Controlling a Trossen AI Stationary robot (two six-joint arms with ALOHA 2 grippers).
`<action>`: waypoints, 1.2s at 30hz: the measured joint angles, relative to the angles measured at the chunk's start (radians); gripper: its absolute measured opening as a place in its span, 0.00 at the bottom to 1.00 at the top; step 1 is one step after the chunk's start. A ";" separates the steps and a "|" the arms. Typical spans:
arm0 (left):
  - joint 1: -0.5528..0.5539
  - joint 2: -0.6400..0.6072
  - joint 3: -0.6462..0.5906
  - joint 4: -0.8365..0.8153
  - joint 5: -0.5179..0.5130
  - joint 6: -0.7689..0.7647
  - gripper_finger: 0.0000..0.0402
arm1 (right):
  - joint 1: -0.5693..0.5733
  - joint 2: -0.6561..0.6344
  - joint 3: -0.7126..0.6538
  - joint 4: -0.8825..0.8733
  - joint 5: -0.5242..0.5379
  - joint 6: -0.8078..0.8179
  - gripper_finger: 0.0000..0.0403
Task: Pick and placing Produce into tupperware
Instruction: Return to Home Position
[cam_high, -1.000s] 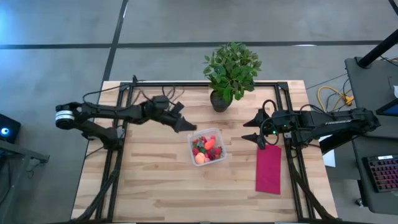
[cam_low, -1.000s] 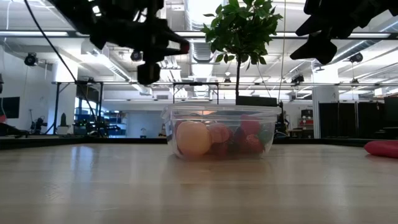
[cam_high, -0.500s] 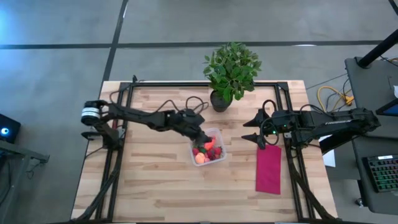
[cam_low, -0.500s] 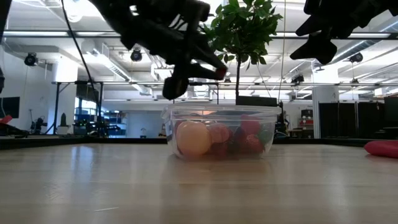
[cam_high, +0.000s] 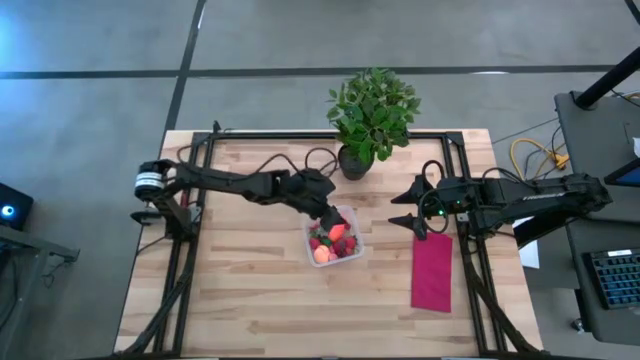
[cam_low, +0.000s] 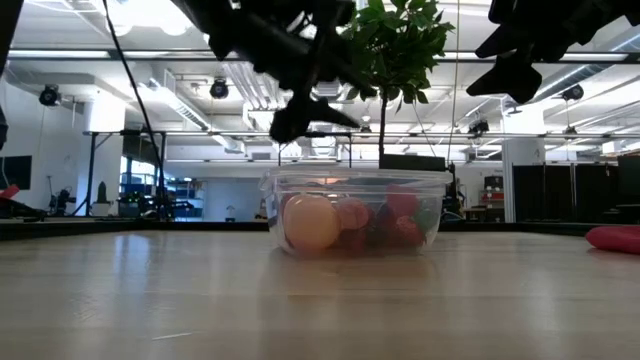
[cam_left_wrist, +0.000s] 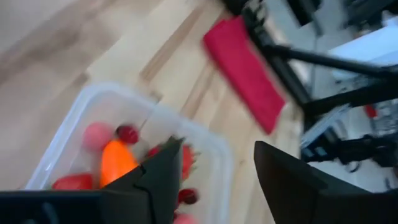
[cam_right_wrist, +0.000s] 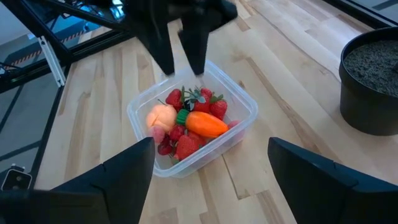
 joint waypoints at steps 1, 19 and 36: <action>0.003 -0.012 0.010 -0.001 0.005 0.000 0.46 | 0.000 0.000 0.000 0.000 0.000 0.000 0.75; -0.173 -0.465 -0.002 0.146 -0.132 0.363 0.47 | 0.000 0.000 0.000 0.001 0.000 0.000 0.75; -0.264 -0.772 -0.448 0.310 -0.199 0.413 0.47 | 0.000 0.000 0.000 0.000 0.000 0.000 0.75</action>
